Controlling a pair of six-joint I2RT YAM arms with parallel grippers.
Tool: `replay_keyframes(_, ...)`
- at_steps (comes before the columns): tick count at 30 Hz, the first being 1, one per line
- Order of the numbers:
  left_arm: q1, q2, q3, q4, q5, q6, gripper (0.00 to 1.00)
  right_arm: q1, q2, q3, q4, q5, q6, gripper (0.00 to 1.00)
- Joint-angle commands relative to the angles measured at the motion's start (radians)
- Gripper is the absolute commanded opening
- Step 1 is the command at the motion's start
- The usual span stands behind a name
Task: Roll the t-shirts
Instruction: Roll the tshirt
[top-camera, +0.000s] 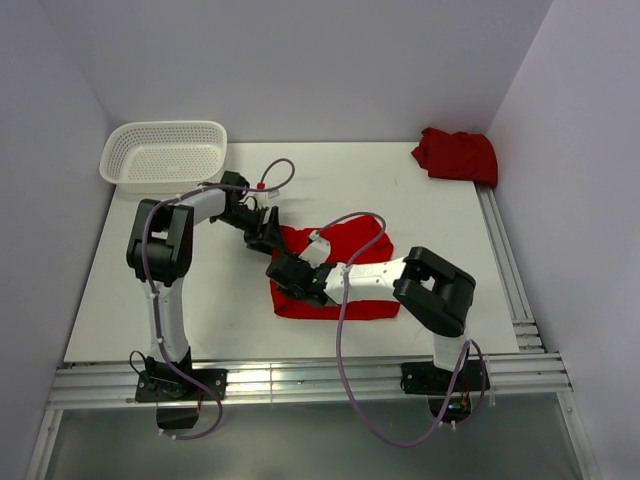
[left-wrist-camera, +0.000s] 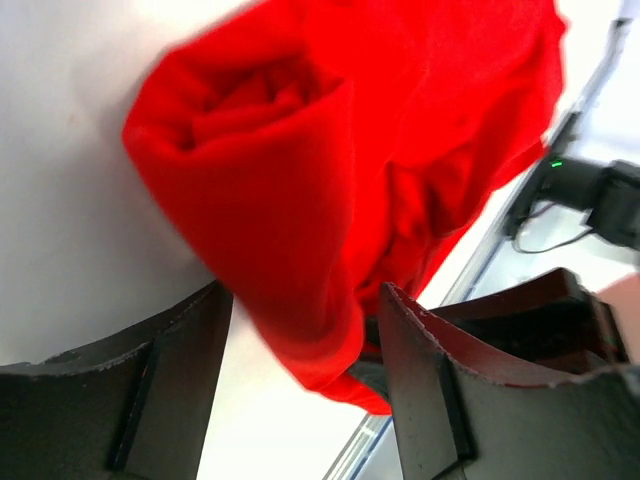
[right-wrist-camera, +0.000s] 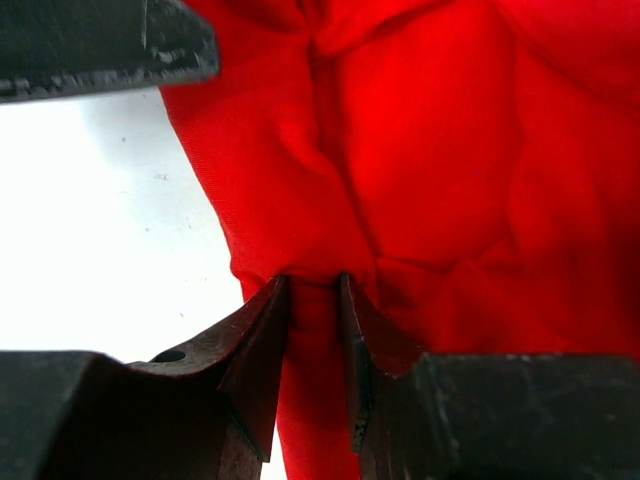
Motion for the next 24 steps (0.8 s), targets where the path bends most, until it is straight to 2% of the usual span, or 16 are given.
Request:
replay_keyframes(1,0.015,0.048,-0.005,0.113,0.092,-0.022,0.66,-0.013,0.012,-0.11,-0.03,-0.062,-0.005,0.33)
replay_keyframes(2,0.016,0.064,0.001,0.12,0.097,-0.025,0.64,-0.014,-0.003,-0.122,0.001,-0.065,-0.005,0.33)
replay_keyframes(5,0.015,0.083,0.026,0.114,0.071,-0.05,0.49,-0.016,-0.016,-0.136,0.003,-0.062,-0.015,0.33)
replay_keyframes(6,0.013,0.085,0.038,0.097,0.022,-0.053,0.32,-0.017,-0.014,-0.13,-0.008,-0.05,-0.018,0.33)
replay_keyframes(8,0.004,0.072,0.056,0.06,-0.051,-0.065,0.14,-0.016,-0.011,-0.101,-0.051,-0.034,-0.03,0.35)
replay_keyframes(9,0.002,0.063,0.059,0.051,-0.093,-0.07,0.02,-0.016,-0.009,-0.089,-0.062,-0.025,-0.035,0.36)
replay_keyframes(11,-0.007,0.037,0.075,0.009,-0.234,-0.085,0.0,-0.014,-0.003,-0.055,-0.107,-0.008,-0.044,0.39)
replay_keyframes(17,-0.039,0.002,0.115,-0.104,-0.452,-0.047,0.0,0.016,-0.014,0.104,-0.32,0.12,-0.056,0.5)
replay_keyframes(24,-0.065,0.02,0.167,-0.196,-0.539,-0.019,0.0,0.065,0.084,0.426,-0.569,0.256,-0.096,0.52)
